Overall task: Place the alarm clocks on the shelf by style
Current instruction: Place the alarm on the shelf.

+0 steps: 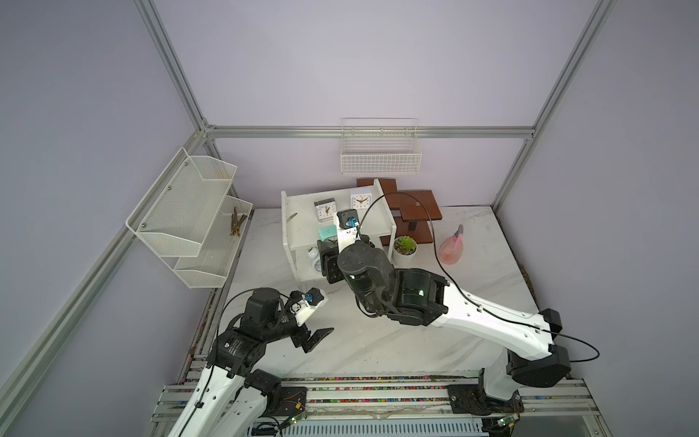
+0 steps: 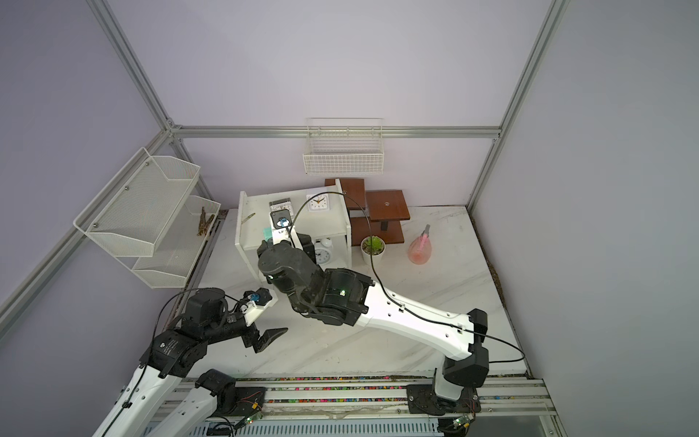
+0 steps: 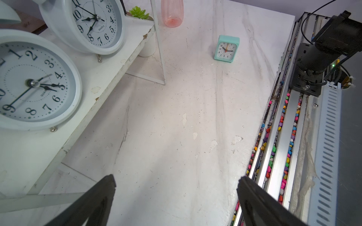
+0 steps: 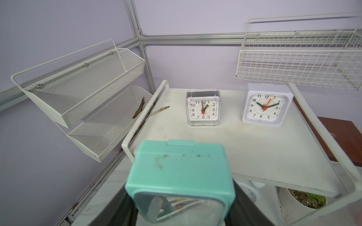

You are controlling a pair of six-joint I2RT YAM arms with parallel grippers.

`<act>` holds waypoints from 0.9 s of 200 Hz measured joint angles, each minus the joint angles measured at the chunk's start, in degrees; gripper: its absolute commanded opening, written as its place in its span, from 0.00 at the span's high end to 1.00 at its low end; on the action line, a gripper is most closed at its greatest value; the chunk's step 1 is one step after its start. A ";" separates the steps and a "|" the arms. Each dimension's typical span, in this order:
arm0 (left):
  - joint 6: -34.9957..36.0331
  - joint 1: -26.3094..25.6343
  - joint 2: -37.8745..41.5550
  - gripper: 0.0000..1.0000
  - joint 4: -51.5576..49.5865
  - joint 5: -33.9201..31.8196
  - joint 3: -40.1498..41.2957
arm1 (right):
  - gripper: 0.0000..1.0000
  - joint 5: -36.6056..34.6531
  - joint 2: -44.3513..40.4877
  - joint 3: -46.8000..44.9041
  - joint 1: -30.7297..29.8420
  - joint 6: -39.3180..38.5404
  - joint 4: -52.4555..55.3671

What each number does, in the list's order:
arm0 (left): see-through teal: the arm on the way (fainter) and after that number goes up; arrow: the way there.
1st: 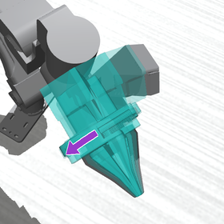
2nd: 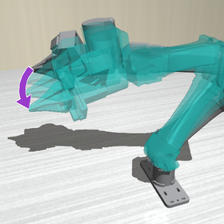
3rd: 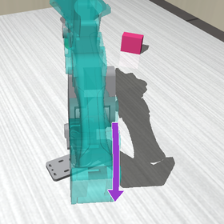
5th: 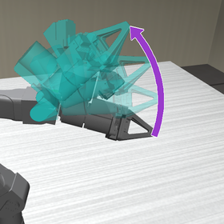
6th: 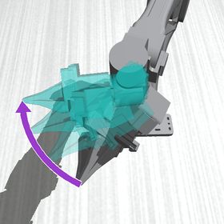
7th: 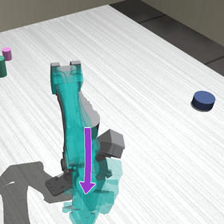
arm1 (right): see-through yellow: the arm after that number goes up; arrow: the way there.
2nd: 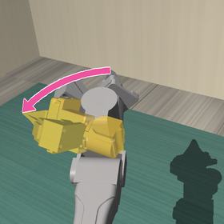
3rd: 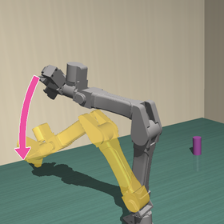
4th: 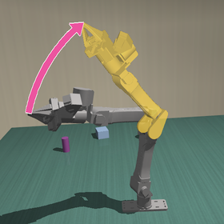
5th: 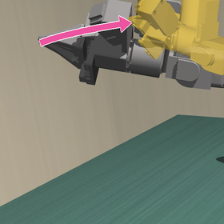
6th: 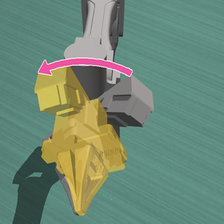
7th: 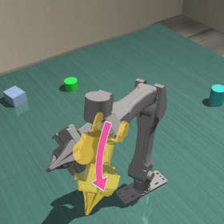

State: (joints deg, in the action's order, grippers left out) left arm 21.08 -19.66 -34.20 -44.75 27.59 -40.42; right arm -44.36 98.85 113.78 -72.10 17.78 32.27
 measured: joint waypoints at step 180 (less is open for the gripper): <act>-1.03 0.00 1.84 0.00 -0.26 -3.63 -3.63 | 0.43 5.35 15.08 15.93 8.57 0.15 8.52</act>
State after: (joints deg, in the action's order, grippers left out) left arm 20.05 -19.66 -32.36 -45.01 23.97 -44.05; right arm -39.00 113.93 129.71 -63.53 17.93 40.80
